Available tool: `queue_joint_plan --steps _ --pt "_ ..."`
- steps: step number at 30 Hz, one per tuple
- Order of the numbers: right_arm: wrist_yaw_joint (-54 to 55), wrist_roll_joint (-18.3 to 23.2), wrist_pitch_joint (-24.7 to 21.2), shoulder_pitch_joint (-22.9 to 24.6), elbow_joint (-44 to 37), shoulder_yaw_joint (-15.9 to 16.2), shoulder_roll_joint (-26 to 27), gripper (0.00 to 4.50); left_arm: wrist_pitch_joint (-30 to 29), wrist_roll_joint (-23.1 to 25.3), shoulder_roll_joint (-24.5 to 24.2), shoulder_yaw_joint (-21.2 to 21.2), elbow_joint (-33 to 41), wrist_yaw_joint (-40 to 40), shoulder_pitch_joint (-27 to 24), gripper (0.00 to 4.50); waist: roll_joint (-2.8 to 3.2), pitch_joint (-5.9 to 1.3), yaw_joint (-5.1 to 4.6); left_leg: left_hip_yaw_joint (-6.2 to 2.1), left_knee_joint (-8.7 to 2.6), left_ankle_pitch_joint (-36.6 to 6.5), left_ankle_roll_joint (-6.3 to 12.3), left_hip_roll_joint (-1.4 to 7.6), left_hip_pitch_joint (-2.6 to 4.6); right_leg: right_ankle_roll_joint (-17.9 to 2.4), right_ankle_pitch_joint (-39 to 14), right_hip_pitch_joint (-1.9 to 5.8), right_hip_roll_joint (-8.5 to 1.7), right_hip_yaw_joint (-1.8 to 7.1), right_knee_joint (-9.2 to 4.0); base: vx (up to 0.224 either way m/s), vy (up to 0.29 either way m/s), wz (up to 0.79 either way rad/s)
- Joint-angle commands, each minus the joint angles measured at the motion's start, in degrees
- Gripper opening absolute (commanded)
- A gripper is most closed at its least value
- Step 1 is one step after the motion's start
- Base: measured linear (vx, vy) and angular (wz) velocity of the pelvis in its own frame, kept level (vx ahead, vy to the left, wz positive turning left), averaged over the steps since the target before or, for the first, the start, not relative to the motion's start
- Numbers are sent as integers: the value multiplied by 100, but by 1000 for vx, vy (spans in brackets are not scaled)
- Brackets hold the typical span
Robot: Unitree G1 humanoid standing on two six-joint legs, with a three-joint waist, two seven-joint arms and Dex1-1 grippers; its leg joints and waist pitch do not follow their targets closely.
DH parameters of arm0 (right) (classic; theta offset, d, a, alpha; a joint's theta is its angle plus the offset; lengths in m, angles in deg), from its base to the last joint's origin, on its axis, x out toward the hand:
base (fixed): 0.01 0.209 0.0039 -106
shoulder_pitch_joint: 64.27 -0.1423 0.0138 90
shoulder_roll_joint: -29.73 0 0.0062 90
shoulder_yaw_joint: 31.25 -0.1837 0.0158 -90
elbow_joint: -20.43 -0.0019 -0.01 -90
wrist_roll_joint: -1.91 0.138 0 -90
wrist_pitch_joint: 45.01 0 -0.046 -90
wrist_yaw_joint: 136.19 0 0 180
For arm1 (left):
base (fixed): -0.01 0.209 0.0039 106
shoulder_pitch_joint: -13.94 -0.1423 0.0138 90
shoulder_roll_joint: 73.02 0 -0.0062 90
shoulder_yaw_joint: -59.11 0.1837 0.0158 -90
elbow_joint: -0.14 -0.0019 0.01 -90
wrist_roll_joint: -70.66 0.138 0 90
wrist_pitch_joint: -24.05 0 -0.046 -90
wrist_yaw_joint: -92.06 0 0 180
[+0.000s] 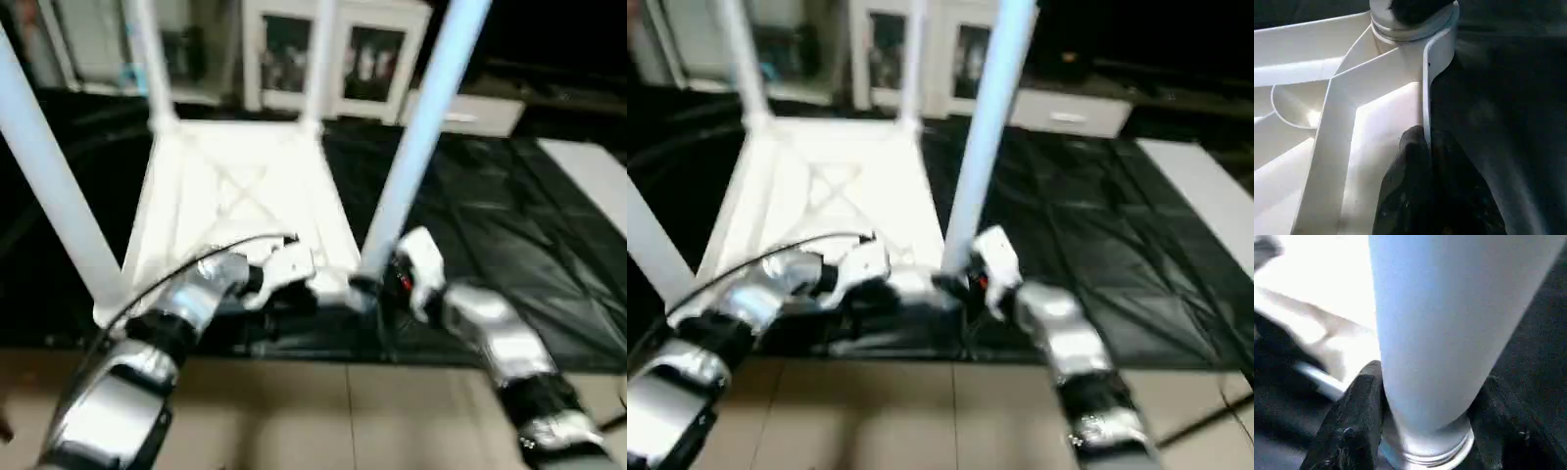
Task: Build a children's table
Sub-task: Rotate leg to tighten
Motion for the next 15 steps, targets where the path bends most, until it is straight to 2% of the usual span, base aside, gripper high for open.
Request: queue_joint_plan --steps 1,2,3,4,6,7,9,10,12,13,14,15 --pt "1116 -301 -97 -138 768 60 455 204 -53 79 413 32 -224 -659 177 0 80 -124 -51 -259 -547 -3029 -418 293 38 -449 -3042 -8 -467 221 -600 0 0 0" --pt "1116 -301 -97 -138 768 60 455 203 -53 79 413 32 -224 -659 177 0 95 -130 -77 -273 -563 -3108 -430 286 28 -420 -3000 23 -450 195 -611 -24 30 -18" --pt "1736 -187 32 -342 1088 -217 661 203 -151 83 466 -71 -408 -1006 299 0 125 -140 -67 -290 -567 -3113 -438 292 33 -424 -2900 38 -462 191 -606 -17 34 -18" --pt "1968 -112 80 -435 1222 -347 739 202 -191 83 490 -117 -490 -1175 355 0 111 -146 -90 -278 -570 -3066 -417 279 30 -518 -2581 25 -446 199 -595 -17 34 -18" --pt "2268 -80 176 -590 1431 -497 819 202 -188 108 511 -149 -598 -1402 427 0 109 -141 -79 -252 -556 -3000 -375 274 47 -581 -2444 -12 -447 236 -588 0 0 0" --pt "2674 -23 304 -743 1654 -688 901 202 -184 120 526 -183 -684 -1582 486 0 120 -148 -70 -230 -545 -2925 -358 275 75 -675 -2237 -37 -442 261 -573 0 0 0" --pt "3102 -6 501 -890 1877 -859 986 202 -152 142 535 -220 -748 -1739 526 0 106 -182 -51 -194 -537 -2462 -317 277 20 -794 -1557 9 -420 282 -507 0 0 0" --pt "3315 -11 671 -944 1978 -938 1038 202 -121 163 543 -234 -781 -1773 536 0 77 -178 -18 -125 -514 -2056 -231 276 19 -887 -1078 -4 -410 296 -463 0 0 0" --pt "3385 106 950 -990 2032 -1107 1145 201 -81 186 546 -233 -786 -1761 529 0 58 -166 -3 -97 -495 -2118 -172 275 46 -898 -1296 -40 -409 302 -483 0 0 0" --pt "3143 200 1236 -1005 1961 -1180 1191 201 -13 206 525 -188 -781 -1633 518 0 66 -169 9 -87 -484 -2215 -136 268 53 -860 -1574 -54 -419 313 -510 0 0 0" --pt "3127 201 1248 -1005 1955 -1179 1191 201 -10 207 523 -185 -780 -1624 517 0 65 -188 16 -98 -484 -2104 -103 274 21 -843 -1531 -23 -412 313 -495 0 0 0" --pt "2873 219 1396 -1003 1878 -1165 1162 201 69 205 483 -138 -794 -1459 506 0 72 -199 28 -92 -480 -2012 -86 277 19 -858 -1409 -21 -402 310 -484 0 0 0"
